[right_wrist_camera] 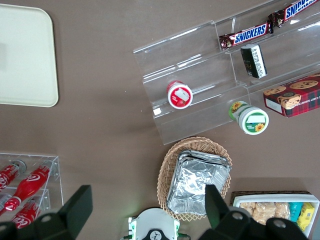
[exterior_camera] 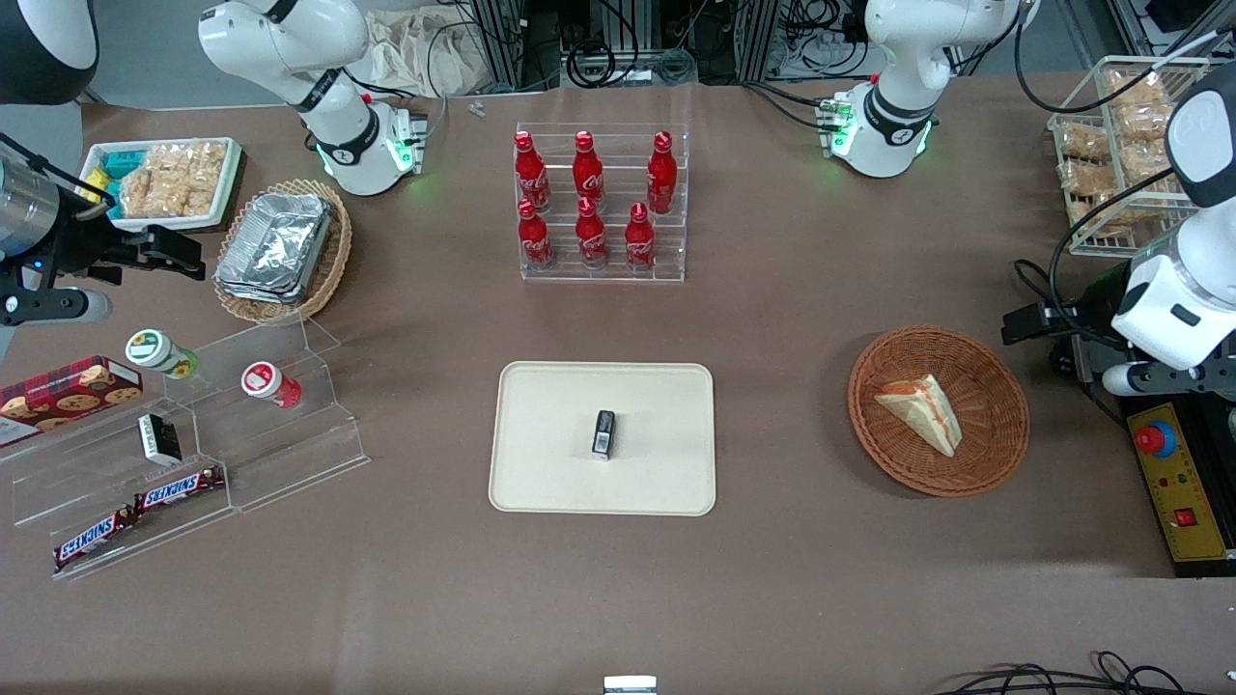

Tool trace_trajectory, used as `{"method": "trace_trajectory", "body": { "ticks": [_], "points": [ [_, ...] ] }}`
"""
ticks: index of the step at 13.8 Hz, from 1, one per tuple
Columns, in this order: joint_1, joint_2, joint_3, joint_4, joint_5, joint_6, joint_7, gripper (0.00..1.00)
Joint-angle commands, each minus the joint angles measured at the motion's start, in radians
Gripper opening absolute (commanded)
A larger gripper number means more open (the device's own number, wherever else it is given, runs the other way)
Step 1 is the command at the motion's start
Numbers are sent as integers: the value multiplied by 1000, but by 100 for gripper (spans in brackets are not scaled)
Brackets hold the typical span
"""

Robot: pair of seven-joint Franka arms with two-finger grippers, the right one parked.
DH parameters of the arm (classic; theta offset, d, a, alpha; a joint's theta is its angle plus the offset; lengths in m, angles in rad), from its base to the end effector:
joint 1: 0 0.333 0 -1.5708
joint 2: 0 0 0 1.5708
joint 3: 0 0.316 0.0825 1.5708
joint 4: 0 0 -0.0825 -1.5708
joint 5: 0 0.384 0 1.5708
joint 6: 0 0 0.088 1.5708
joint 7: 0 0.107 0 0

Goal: Place sandwich from basket to tray
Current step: 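Move the left gripper over the wicker basket above the sandwich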

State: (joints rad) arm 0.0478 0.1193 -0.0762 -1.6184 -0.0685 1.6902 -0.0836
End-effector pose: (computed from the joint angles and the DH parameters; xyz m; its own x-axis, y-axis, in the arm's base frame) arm 0.5943 -0.0212 0.5439 0.9966 0.0632 -0.0537 0.0670 -0.9951 0.0723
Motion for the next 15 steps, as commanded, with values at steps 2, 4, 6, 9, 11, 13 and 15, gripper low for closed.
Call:
{"method": "trace_trajectory", "body": {
  "ticks": [2,4,6,9,11,13,15],
  "points": [
    [11,22,-13,28,4,-37,22,99],
    [11,23,-14,23,3,-29,16,99],
    [11,28,-13,-1,-2,-33,16,99],
    [14,26,-8,-104,1,55,10,99],
    [15,-6,-7,-232,1,185,-37,99],
    [15,-52,7,-355,1,316,-74,99],
    [15,-56,7,-428,-8,428,-161,99]
  ]
}}
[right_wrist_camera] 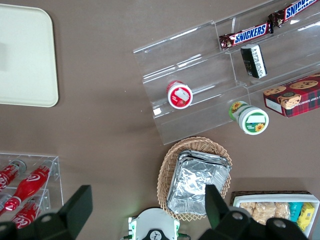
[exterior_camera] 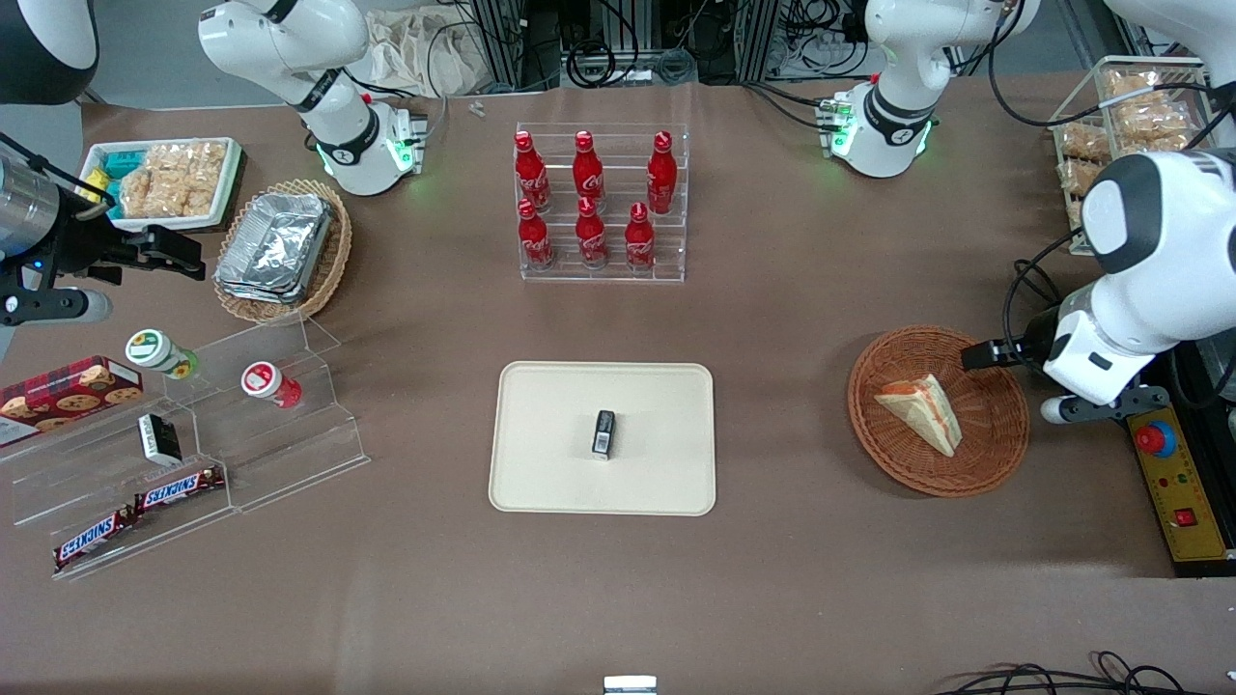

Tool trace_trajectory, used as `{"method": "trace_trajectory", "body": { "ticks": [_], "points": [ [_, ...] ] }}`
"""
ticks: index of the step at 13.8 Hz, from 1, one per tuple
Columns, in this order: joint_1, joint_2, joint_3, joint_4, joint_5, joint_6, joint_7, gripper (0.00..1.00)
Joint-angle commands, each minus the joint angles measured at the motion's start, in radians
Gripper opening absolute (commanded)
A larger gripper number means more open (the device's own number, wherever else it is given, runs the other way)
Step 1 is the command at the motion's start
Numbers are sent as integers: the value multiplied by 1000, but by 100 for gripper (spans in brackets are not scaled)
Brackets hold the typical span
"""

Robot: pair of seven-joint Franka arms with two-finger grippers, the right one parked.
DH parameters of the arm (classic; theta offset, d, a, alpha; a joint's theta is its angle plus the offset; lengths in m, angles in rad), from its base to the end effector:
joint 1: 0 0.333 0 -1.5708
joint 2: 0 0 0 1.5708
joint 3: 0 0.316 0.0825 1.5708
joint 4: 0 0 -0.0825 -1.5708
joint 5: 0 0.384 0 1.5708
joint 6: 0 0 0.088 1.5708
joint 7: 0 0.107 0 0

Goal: Place sandwich from basket to tray
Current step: 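Move the left gripper over the wicker basket above the sandwich, then lower the left gripper and grasp the wrapped sandwich by its edge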

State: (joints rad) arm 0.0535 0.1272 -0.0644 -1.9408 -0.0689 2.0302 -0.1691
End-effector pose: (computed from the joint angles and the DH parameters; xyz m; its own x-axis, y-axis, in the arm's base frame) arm 0.5826 -0.0093 0.4154 0.9810 0.1874 -0.0497 0.1903 -0.9798 0.0612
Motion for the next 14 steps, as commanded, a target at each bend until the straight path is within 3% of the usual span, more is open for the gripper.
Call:
{"method": "trace_trajectory", "body": {
  "ticks": [1,5,8,14],
  "points": [
    [9,-58,-5,-127,-14,134,-136,99],
    [2,-28,-8,-205,-15,203,-211,99],
    [-1,37,-11,-213,-18,349,-337,99],
    [-8,100,-14,-233,-20,441,-414,98]
  ]
}}
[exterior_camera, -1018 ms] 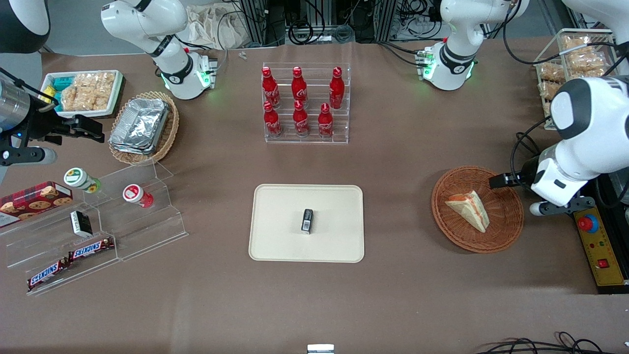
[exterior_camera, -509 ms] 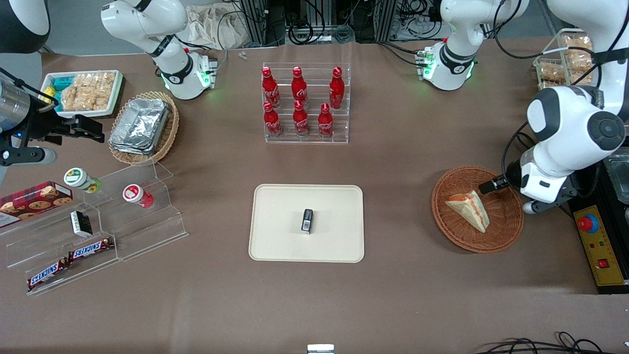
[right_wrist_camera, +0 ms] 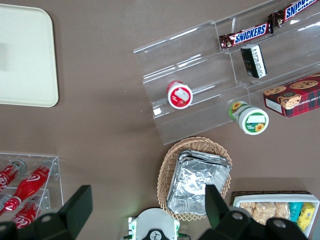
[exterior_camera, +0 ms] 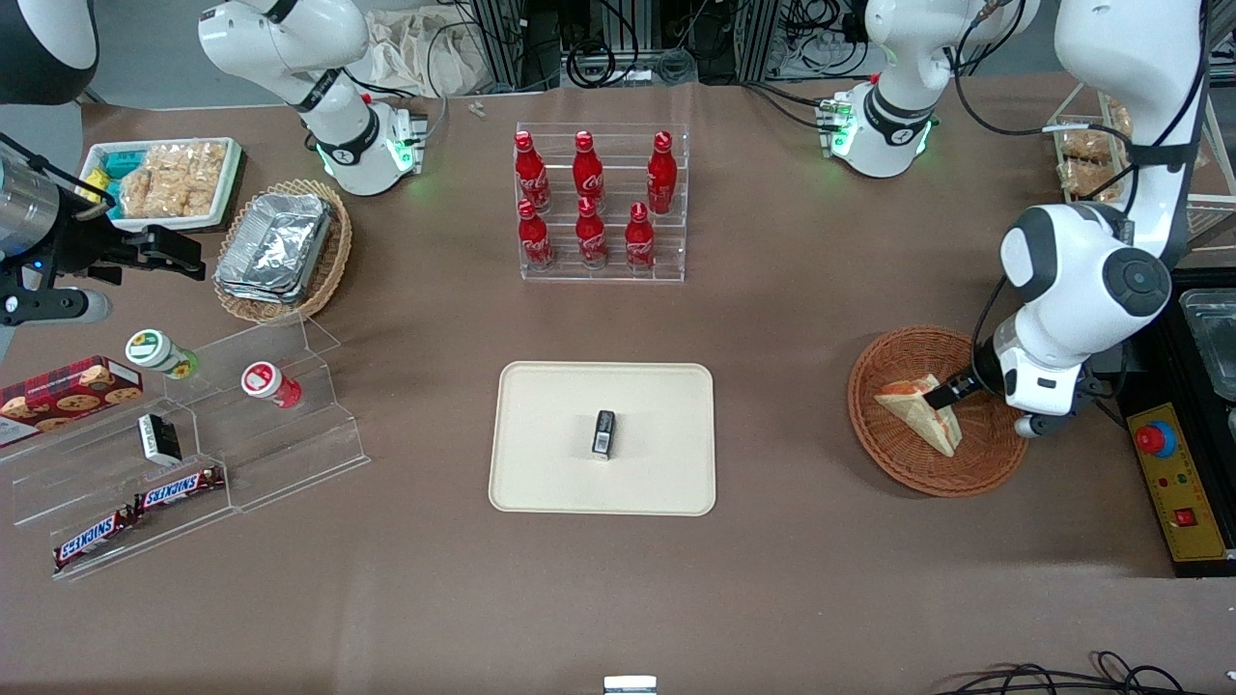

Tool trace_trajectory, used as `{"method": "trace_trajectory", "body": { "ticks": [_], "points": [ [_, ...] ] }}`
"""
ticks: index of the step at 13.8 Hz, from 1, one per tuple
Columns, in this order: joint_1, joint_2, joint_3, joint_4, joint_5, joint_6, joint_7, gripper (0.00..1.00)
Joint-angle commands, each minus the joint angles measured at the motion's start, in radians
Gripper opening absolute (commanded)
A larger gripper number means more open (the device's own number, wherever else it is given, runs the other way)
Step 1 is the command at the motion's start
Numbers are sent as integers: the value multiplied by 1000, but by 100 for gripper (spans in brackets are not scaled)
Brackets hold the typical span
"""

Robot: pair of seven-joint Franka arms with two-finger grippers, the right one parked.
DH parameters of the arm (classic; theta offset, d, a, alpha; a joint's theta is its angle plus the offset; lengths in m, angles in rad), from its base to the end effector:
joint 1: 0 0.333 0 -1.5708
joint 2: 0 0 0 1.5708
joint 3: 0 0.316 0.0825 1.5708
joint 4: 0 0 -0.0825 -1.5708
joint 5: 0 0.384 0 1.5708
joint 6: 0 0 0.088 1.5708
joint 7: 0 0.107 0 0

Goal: Place sandwich from basket to tray
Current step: 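Lower the left gripper and grasp the wrapped sandwich by its edge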

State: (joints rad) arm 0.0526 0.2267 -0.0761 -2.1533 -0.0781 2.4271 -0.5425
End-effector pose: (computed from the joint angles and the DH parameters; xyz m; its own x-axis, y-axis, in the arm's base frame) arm 0.5689 -0.0131 0.2990 0.8369 0.5474 0.0020 0.5453 -0.8340 0.0840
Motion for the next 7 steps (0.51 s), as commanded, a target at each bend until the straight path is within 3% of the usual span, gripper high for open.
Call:
{"method": "trace_trajectory", "body": {
  "ticks": [1,7],
  "points": [
    [-14,5,-2,-20,-9,53,-56,98],
    [-34,19,-2,-66,-9,165,-106,94]
  ]
}}
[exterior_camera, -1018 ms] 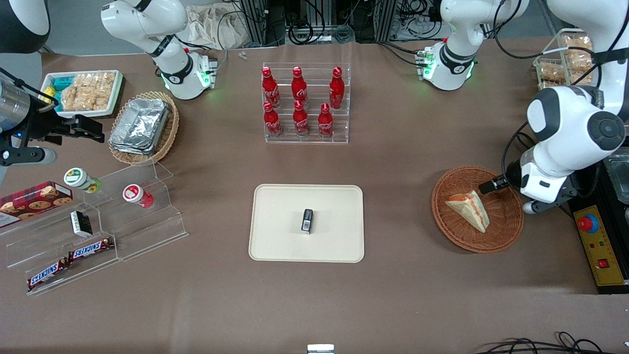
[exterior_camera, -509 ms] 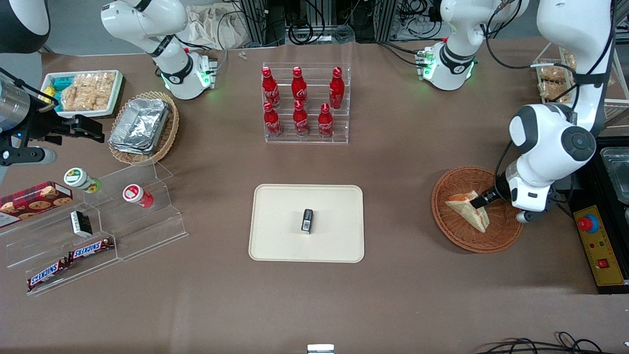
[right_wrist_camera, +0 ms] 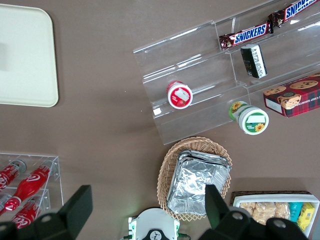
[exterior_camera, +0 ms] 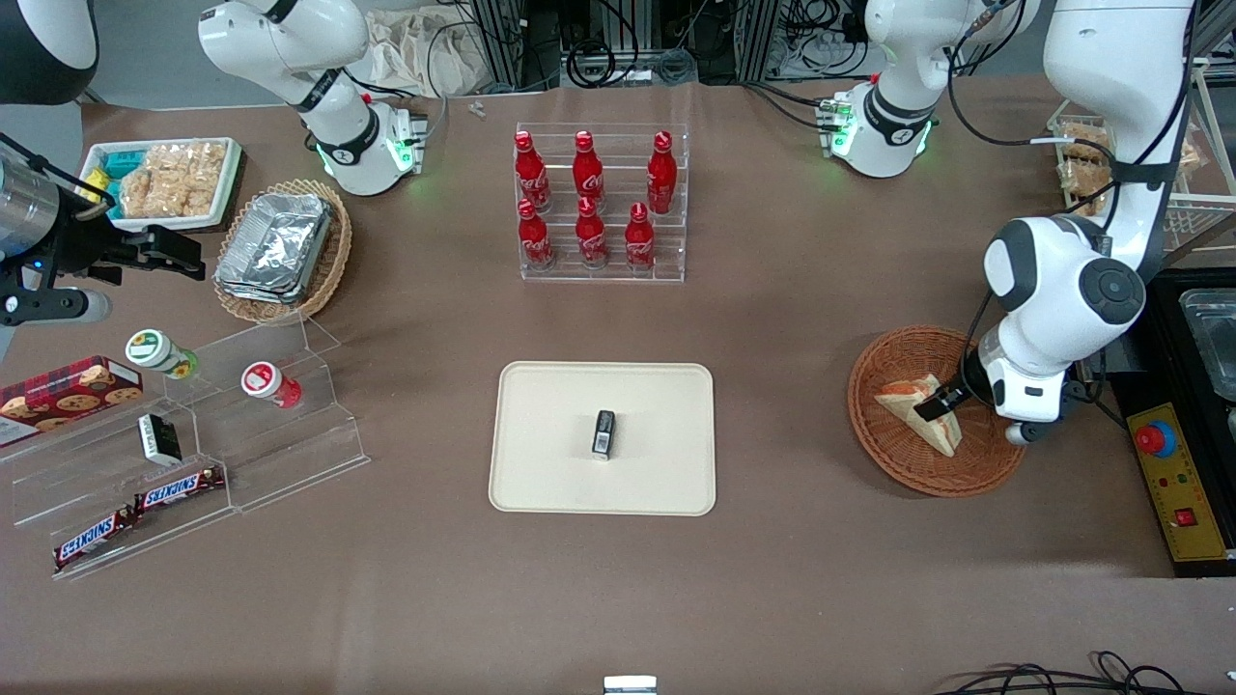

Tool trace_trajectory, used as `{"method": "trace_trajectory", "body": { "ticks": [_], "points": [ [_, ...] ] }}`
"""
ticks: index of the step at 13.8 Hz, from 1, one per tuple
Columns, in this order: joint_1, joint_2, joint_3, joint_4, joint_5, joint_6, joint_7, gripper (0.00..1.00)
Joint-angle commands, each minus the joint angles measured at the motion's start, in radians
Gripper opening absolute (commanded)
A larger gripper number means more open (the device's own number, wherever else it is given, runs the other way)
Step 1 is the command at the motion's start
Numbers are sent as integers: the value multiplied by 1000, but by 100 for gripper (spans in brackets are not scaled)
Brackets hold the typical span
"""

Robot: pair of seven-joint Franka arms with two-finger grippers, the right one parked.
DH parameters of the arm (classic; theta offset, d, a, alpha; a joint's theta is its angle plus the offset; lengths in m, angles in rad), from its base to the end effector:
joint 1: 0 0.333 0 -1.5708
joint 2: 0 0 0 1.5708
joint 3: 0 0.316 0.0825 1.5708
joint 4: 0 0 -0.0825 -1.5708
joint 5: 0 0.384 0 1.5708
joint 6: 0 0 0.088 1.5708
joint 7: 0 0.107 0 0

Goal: Place sandwich from basket to tray
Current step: 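Lower the left gripper and grasp the wrapped sandwich by its edge, then lift the sandwich out of the basket and carry it over the white tray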

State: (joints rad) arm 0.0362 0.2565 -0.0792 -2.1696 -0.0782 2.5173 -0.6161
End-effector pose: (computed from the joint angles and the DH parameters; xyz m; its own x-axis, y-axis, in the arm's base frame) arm 0.5711 -0.0234 0.2839 0.8019 0.5967 0.0314 0.5906 -0.7995 0.1096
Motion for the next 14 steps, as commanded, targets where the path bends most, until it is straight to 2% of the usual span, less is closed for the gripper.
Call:
{"method": "trace_trajectory", "body": {
  "ticks": [1,3,4,7,11,12,14],
  "points": [
    [-19,-10,1,-56,-9,86,-40,94],
    [-21,-6,1,-58,-9,89,-42,93],
    [-21,-6,1,-59,-9,90,-45,87],
    [-21,-13,1,-59,-6,89,-57,48],
    [-28,-63,1,-52,-5,7,-59,11],
    [-28,-92,-1,-44,-6,-47,-59,7],
    [-30,-160,-5,-1,-6,-167,-59,5]
  ]
}}
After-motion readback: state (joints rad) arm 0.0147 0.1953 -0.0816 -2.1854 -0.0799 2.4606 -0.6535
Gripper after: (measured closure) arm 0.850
